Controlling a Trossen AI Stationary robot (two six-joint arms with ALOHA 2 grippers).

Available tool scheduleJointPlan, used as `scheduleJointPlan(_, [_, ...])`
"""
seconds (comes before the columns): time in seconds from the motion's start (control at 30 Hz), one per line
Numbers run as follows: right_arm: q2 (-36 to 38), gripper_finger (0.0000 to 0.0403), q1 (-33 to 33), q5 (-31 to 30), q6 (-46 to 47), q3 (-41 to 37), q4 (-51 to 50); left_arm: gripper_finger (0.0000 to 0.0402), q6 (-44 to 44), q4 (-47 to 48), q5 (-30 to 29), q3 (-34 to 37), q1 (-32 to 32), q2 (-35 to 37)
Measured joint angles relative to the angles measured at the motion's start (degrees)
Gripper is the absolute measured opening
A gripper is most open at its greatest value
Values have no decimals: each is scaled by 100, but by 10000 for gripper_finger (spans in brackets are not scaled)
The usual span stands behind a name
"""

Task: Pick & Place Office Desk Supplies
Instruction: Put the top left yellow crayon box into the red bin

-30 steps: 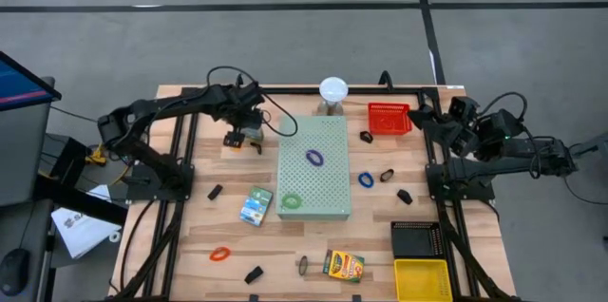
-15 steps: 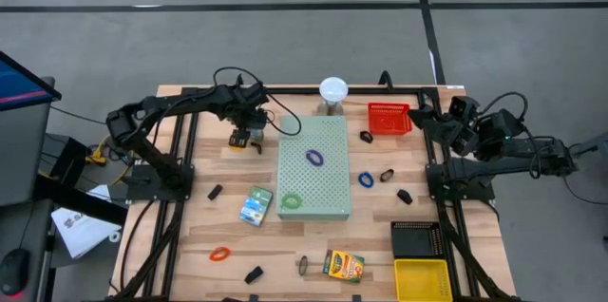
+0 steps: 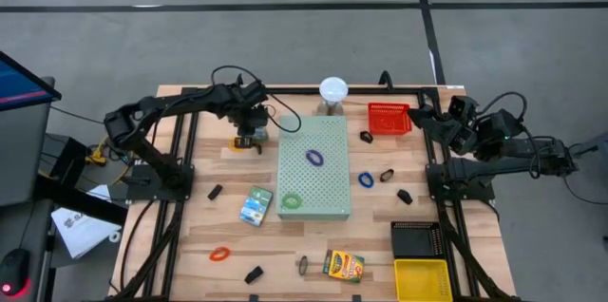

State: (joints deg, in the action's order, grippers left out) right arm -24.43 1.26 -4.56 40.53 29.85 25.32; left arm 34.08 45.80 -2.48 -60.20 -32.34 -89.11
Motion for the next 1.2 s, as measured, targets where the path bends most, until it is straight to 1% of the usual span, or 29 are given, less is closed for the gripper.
scheduleJointPlan(0.1, [0,260,0,0,0,0,7,102,-122,-66,-2,0,4,260])
scheduleJointPlan(0.17, [0,260,0,0,-1,0,39,110,-237,-52,-15,0,2,465])
scheduleJointPlan(0.27, [-55,260,0,0,-2,0,62,101,-535,-50,19,-40,0,851])
scheduleJointPlan(0.37, [-168,260,0,0,-8,0,125,85,-987,-83,252,-216,13,1236])
scheduleJointPlan(0.47, [-334,260,0,2,-94,0,294,81,-1367,-81,455,-480,50,1572])
scheduleJointPlan(0.57, [-521,260,0,20,-396,68,472,92,-1609,-63,468,-742,133,1809])
scheduleJointPlan(0.7, [-800,260,0,301,-1128,597,275,96,-1785,22,469,-1138,340,1953])
scheduleJointPlan(0.77, [-995,260,0,473,-1546,1096,-315,93,-1823,161,509,-1355,497,1943])
scheduleJointPlan(0.8, [-1115,260,-2,556,-1754,1395,-809,91,-1838,233,551,-1467,583,1927])
scheduleJointPlan(0.9, [-1623,260,-2,753,-2283,2419,-2654,88,-1957,214,555,-1748,948,1812])
scheduleJointPlan(1.0, [-2299,260,-2,774,-2693,3505,-4190,90,-2041,273,495,-1961,1301,1658])
scheduleJointPlan(1.2, [-3654,260,-2,774,-3658,5383,-6275,91,-2111,343,268,-2299,1934,1258])
